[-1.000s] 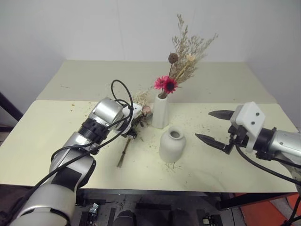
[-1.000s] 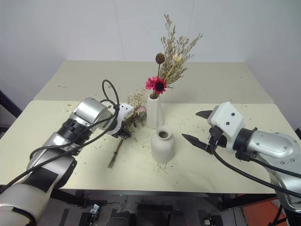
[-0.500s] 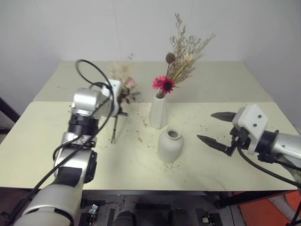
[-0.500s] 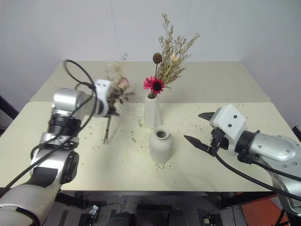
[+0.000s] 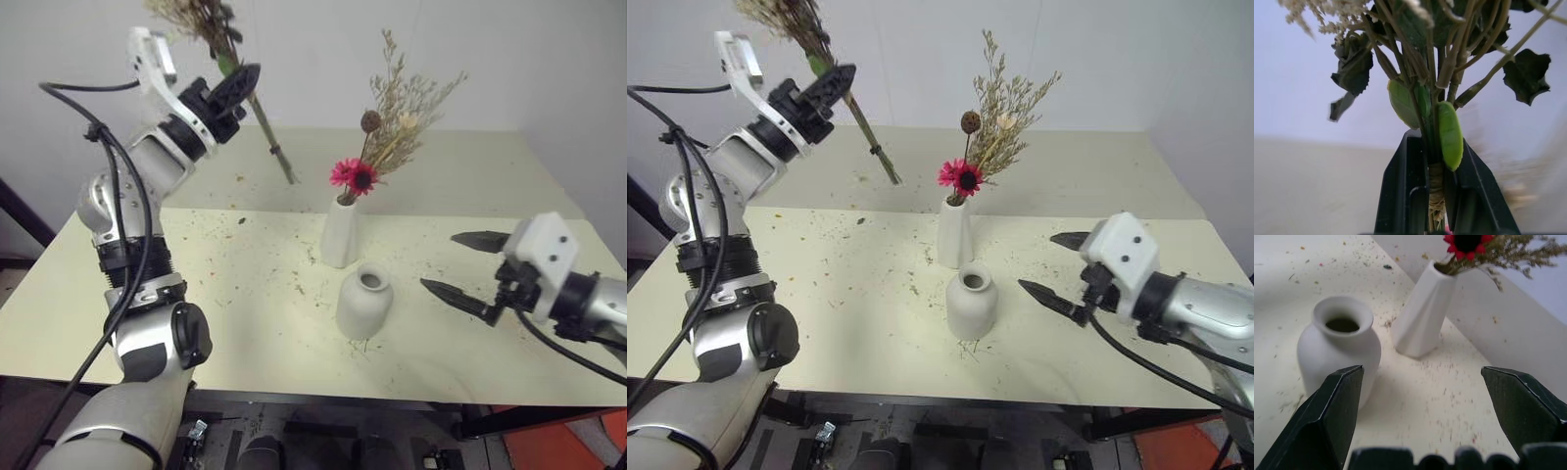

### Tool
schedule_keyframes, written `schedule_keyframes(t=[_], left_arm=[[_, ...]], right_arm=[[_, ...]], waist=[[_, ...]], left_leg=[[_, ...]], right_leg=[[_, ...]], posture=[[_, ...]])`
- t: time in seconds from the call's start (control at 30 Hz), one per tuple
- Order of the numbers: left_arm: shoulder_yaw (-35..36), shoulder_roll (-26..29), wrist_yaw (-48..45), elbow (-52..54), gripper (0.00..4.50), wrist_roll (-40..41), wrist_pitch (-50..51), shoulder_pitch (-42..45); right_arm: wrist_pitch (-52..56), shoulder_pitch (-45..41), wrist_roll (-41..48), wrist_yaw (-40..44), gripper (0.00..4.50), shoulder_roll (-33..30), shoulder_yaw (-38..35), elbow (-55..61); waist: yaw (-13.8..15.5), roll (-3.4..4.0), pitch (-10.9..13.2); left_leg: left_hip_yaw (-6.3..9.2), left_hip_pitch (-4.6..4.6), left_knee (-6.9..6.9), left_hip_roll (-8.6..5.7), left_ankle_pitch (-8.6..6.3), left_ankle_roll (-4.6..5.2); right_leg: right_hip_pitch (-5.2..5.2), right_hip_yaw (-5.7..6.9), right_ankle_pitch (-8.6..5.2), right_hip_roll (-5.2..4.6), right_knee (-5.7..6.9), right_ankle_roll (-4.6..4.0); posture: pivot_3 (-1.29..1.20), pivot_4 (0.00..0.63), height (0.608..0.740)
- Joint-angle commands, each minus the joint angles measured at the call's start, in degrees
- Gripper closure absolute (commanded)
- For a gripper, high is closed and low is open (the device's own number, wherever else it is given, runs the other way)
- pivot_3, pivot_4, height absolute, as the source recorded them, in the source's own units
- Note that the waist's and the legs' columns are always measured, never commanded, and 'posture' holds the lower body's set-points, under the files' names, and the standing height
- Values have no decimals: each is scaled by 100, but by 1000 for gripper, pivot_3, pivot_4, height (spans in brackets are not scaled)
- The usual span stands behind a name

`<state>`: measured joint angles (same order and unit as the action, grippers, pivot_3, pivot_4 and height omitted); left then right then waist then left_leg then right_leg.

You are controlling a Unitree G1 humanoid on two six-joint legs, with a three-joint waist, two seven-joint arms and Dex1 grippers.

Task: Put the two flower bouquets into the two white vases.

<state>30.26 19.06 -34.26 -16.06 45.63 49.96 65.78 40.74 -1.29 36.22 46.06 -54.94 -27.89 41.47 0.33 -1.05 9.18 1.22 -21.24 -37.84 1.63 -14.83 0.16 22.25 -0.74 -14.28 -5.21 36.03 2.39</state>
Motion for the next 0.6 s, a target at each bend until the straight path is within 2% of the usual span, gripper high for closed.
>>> schedule_keyframes(t=[0.03, 0.13, 0.27, 0.4, 0.6], left_arm=[[-137, 218, -1061, -41, 4369, 729, 248, 335], [-312, 168, -1734, -239, 4369, 1076, 420, 378], [-834, 111, -2487, -302, 4369, 1031, 389, 269], [-1526, -23, -3349, -99, 4369, 620, -247, -49], [-2208, -154, -4073, -164, 4369, 87, -1069, -183]], right_arm=[[63, 402, 456, 443, 0, -82, -860, 370], [97, 926, 617, 735, 0, -53, -1460, 529], [80, 1443, 723, 952, 0, 10, -2061, 667], [115, 1872, 842, 1030, 0, 87, -2583, 866], [168, 2137, 1043, 853, 0, 122, -2939, 1049]], waist=[[-18, 0, 0], [-16, 0, 0], [-30, 0, 0], [-60, 1, -1], [-110, 0, 0]], left_leg=[[0, 1, 0, 0, 0, 0], [0, 3, -1, -1, 0, 0], [0, 6, -1, -1, 0, 0], [-1, 7, 0, -1, 0, 1], [-2, 7, 0, 0, -1, 1]], right_leg=[[-2, 0, 0, 0, 0, 0], [-7, 0, 0, -1, -2, 1], [-10, -1, -1, 1, -3, 1], [-10, -4, -1, 3, -2, 1], [-10, -7, -1, 4, -4, 0]], posture=[[0, 150, 740], [0, 150, 740], [0, 150, 740], [0, 150, 740], [0, 150, 740]])
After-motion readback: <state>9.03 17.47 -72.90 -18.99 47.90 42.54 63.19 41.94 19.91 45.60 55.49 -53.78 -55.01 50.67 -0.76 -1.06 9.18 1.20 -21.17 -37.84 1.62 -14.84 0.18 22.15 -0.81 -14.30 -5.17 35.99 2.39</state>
